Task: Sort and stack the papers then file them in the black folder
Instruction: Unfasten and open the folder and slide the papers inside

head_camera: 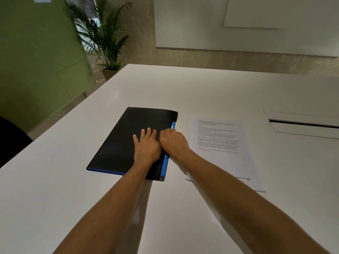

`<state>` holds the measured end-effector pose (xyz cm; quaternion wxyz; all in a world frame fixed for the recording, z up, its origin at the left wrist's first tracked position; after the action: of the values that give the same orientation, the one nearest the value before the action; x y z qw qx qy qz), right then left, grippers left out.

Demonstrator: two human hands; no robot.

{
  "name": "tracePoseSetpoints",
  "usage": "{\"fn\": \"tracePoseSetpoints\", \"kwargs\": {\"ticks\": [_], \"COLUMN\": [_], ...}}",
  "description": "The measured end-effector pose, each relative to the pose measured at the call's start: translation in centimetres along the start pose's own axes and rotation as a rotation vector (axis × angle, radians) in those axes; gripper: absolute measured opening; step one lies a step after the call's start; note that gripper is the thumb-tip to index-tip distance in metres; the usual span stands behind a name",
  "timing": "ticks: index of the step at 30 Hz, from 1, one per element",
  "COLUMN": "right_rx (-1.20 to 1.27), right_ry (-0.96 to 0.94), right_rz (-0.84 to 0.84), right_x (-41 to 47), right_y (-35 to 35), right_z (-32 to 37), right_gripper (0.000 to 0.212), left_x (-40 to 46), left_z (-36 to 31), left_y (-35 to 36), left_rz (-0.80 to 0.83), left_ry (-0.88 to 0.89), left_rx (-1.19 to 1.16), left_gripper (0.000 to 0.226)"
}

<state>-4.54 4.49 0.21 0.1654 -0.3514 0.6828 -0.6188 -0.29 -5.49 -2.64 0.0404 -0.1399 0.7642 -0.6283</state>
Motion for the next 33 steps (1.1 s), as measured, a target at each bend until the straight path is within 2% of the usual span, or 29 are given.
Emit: {"fn": "tracePoseSetpoints", "kwargs": {"ticks": [3, 5, 7, 10, 12, 17, 22, 24, 26, 28, 33], "right_rx": [0.212, 0.335, 0.449, 0.601, 0.7, 0.899, 1.058, 1.128, 1.151, 1.168, 1.242], "right_ry": [0.163, 0.295, 0.413, 0.482, 0.535, 0.663, 0.728, 0.754, 0.759, 0.757, 0.764], "right_rz": [0.021, 0.047, 0.03, 0.028, 0.06, 0.024, 0.025, 0.007, -0.044, -0.078, -0.103], "right_x": [0.5, 0.8, 0.6, 0.1, -0.1, -0.9, -1.9, -2.3, -2.6, -2.9, -3.1], "right_y": [-0.8, -1.3, -1.6, -1.5, -1.5, -1.9, -2.2, -2.4, -2.6, -2.8, -3.2], "right_z": [-0.5, -1.1, -1.6, -2.4, -3.0, -4.7, -5.1, -5.3, -5.7, -5.9, -6.4], "right_gripper": [0.028, 0.027, 0.034, 0.053, 0.046, 0.011, 0.019, 0.021, 0.023, 0.022, 0.019], "left_x": [0.0, 0.0, 0.0, 0.0, 0.1, 0.2, 0.3, 0.5, 1.0, 1.7, 3.1], "left_z": [-0.1, -0.1, -0.2, -0.4, -0.5, -0.9, -2.8, -4.0, -5.0, -5.6, -5.5], "left_y": [0.1, 0.1, 0.2, 0.2, 0.1, -0.7, -3.9, -5.4, -6.9, -8.4, -10.9], "left_rz": [-0.018, -0.016, -0.01, 0.009, 0.021, 0.071, 0.067, 0.047, 0.029, 0.009, -0.128], "left_ry": [-0.026, -0.035, -0.03, -0.032, -0.037, -0.028, 0.1, 0.17, 0.196, 0.186, 0.043], "left_rx": [-0.056, -0.078, -0.065, -0.03, -0.025, -0.047, -0.065, 0.027, 0.135, 0.202, 0.163], "left_gripper": [0.056, 0.062, 0.071, 0.083, 0.083, 0.071, 0.043, 0.032, 0.035, 0.039, 0.022]}}
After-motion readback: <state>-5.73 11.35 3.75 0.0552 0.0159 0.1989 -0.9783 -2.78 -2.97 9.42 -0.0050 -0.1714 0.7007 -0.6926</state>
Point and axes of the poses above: each hand's wrist, its own x-axis towards the middle knuckle, its own y-axis out of the palm, z = x × y, the point moved 1 cm from there along x, towards the middle knuckle, and after that the axes turned 3 degrees about y, right-handed, at the moved point
